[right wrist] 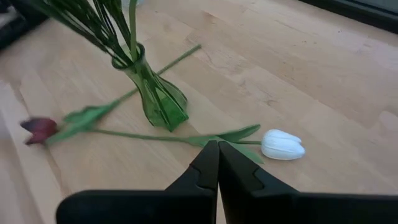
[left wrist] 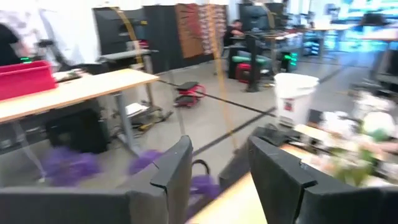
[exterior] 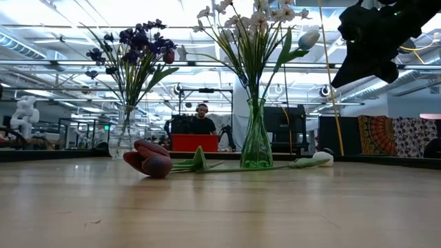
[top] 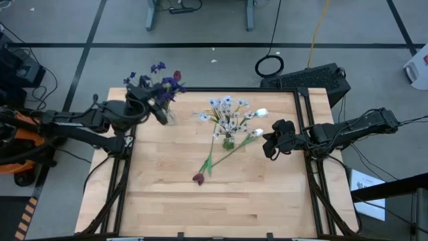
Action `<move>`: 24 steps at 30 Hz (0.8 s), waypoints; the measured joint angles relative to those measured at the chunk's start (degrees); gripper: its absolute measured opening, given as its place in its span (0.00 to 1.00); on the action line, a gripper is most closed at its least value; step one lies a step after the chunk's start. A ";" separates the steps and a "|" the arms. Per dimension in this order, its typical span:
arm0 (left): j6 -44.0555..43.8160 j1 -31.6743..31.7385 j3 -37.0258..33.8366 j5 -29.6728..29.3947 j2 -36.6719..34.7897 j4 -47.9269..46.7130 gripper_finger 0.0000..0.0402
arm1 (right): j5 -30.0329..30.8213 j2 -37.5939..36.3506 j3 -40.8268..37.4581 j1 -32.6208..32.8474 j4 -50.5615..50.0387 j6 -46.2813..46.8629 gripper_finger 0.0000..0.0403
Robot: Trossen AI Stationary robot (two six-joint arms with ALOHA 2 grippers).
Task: Sort flowers into vase by color
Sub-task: Put the white flower into the green vase
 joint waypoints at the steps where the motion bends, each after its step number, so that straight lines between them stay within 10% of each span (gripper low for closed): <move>1: -0.02 -1.33 0.24 -0.02 1.04 0.45 0.38 | -0.06 0.00 0.00 0.00 -0.47 -0.75 0.00; 15: -8.90 -18.73 7.36 -3.71 18.04 -0.42 0.10 | -8.19 -0.02 0.00 0.00 -14.00 1.60 0.00; 24: -35.18 -24.34 7.86 -3.58 19.57 -12.61 0.01 | -10.67 0.03 0.00 0.00 -18.87 3.04 0.00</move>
